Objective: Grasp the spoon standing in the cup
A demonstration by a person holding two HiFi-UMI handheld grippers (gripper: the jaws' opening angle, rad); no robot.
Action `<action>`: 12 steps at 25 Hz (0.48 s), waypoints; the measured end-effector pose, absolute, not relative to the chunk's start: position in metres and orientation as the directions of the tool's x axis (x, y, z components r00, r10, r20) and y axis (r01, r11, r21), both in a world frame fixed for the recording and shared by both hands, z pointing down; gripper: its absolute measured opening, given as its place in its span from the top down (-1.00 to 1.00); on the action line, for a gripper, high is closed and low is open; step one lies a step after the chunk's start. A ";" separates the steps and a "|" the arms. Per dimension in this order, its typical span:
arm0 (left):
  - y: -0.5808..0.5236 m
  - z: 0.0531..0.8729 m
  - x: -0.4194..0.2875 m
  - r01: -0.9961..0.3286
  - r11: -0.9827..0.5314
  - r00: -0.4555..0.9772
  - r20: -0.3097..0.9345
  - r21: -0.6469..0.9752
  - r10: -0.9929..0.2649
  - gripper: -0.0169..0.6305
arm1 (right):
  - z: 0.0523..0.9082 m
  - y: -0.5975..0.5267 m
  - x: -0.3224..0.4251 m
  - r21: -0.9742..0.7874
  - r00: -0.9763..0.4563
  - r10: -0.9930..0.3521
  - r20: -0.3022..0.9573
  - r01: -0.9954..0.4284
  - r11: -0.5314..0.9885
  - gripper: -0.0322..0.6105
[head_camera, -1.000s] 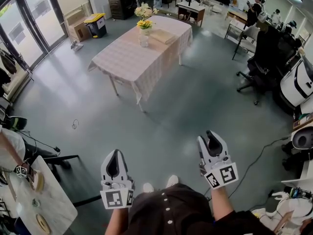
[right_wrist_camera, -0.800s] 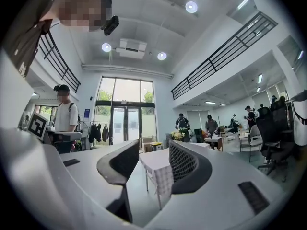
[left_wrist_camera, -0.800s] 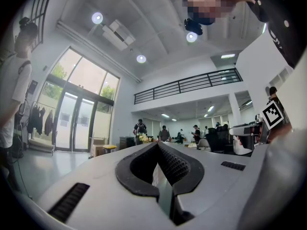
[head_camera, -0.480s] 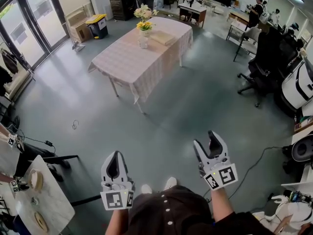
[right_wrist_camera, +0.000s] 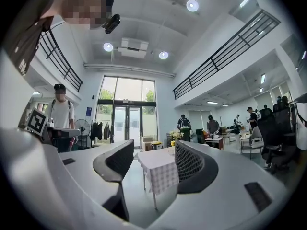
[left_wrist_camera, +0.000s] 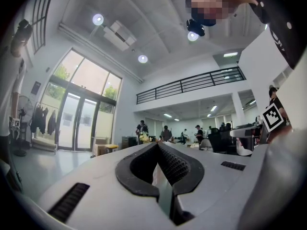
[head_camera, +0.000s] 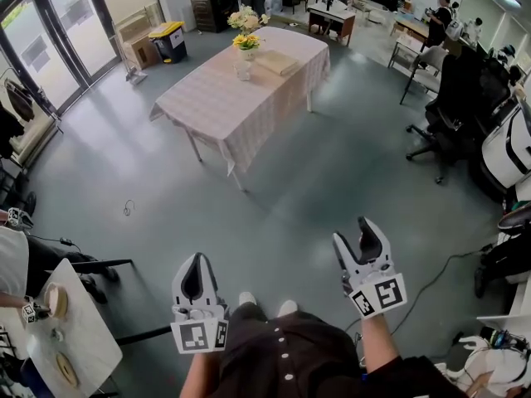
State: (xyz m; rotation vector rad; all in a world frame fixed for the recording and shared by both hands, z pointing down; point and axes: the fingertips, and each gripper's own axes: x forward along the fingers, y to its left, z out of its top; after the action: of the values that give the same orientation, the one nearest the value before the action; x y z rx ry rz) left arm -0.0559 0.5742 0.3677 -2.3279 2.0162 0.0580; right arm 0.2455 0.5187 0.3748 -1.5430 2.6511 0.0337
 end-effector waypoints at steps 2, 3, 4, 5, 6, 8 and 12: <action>0.570 0.368 -0.058 -0.990 -0.138 0.139 -0.061 -0.026 -0.988 0.90 | 0.374 0.513 0.244 -0.022 -0.492 -0.867 -0.076 -0.869 0.495 0.14; 0.567 0.368 -0.058 -0.990 -0.137 0.138 -0.060 -0.026 -0.989 0.90 | 0.374 0.509 0.244 -0.025 -0.493 -0.867 -0.078 -0.868 0.496 0.14; 0.563 0.368 -0.059 -0.990 -0.136 0.137 -0.061 -0.026 -0.989 0.90 | 0.374 0.505 0.243 -0.026 -0.493 -0.867 -0.079 -0.868 0.496 0.14; 0.558 0.368 -0.060 -0.990 -0.136 0.137 -0.062 -0.027 -0.989 0.90 | 0.374 0.500 0.242 -0.025 -0.493 -0.866 -0.080 -0.868 0.496 0.14; 0.553 0.369 -0.061 -0.990 -0.136 0.138 -0.063 -0.028 -0.988 0.90 | 0.374 0.495 0.240 -0.023 -0.493 -0.866 -0.080 -0.868 0.497 0.14; 0.539 0.371 -0.066 -0.990 -0.137 0.139 -0.065 -0.025 -0.988 0.90 | 0.374 0.483 0.235 -0.018 -0.494 -0.865 -0.083 -0.868 0.497 0.14; 0.508 0.369 -0.080 -0.989 -0.149 0.150 -0.076 -0.015 -0.986 0.90 | 0.368 0.458 0.218 -0.008 -0.488 -0.868 -0.087 -0.871 0.491 0.15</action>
State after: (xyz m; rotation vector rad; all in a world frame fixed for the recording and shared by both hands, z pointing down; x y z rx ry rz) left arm -0.0799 0.5084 0.3686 -2.3347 2.0082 0.0746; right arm 0.2180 0.4577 0.3676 -1.5455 2.6428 0.0570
